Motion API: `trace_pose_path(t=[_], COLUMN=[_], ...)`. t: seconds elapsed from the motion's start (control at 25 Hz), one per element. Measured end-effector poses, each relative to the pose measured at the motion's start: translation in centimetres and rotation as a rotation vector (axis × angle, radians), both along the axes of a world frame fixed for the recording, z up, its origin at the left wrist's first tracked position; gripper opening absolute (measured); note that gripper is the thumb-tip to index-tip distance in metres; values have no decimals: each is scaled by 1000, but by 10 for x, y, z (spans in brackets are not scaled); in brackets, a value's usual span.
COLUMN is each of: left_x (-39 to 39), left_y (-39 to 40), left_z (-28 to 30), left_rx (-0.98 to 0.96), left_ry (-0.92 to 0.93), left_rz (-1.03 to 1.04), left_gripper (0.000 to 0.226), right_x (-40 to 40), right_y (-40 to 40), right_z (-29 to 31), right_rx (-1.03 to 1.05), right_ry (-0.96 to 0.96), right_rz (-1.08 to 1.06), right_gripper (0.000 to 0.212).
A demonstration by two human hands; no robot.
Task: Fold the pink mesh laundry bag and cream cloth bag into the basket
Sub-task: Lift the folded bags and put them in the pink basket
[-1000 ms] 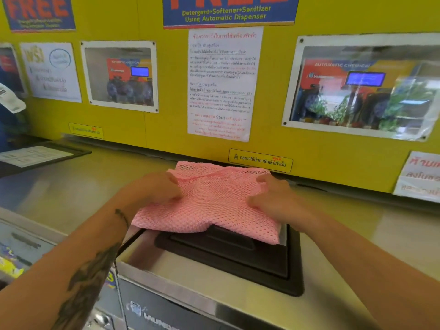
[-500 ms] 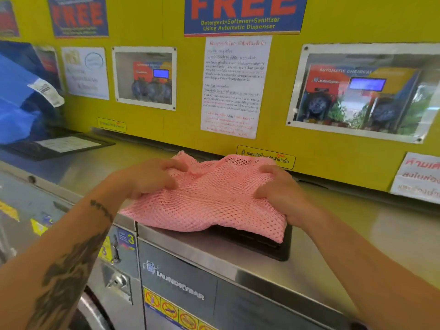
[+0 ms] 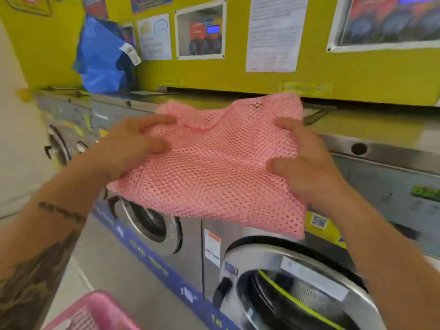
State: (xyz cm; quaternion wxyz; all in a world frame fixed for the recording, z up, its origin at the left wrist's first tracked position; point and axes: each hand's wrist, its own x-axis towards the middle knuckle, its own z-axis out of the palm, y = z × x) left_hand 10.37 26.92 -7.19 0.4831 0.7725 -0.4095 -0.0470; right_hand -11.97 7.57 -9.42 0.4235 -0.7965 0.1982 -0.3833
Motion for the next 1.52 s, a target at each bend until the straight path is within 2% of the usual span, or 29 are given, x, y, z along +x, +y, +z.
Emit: trace_pose_path(t=[0.12, 0.24, 0.44, 0.64, 0.92, 1.16, 1.4, 1.52], left_x=[-28, -35, -18, 15, 135, 262, 315, 328], left_y=[77, 127, 183, 227, 287, 319, 329, 333], left_z=[-56, -102, -182, -247, -339, -453, -582, -642], left_rx=[183, 318, 449, 514, 551, 725, 912, 970], left_ry=[69, 104, 213, 308, 422, 526, 660, 665], left_rz=[13, 61, 97, 186, 181, 147, 114, 85], left_gripper=[66, 59, 55, 57, 58, 59, 60, 62], right_x=[-16, -15, 14, 63, 184, 302, 365, 380], right_y=[59, 106, 157, 196, 263, 319, 338, 346], right_z=[-81, -141, -216, -264, -335, -440, -564, -617], right_rx=[135, 249, 411, 434, 515, 591, 652, 665], right_ry=[151, 298, 502, 681, 850, 995, 1158, 1232], right_rz=[65, 98, 150, 204, 149, 33, -64, -79], right_gripper=[72, 69, 68, 67, 67, 67, 62, 62])
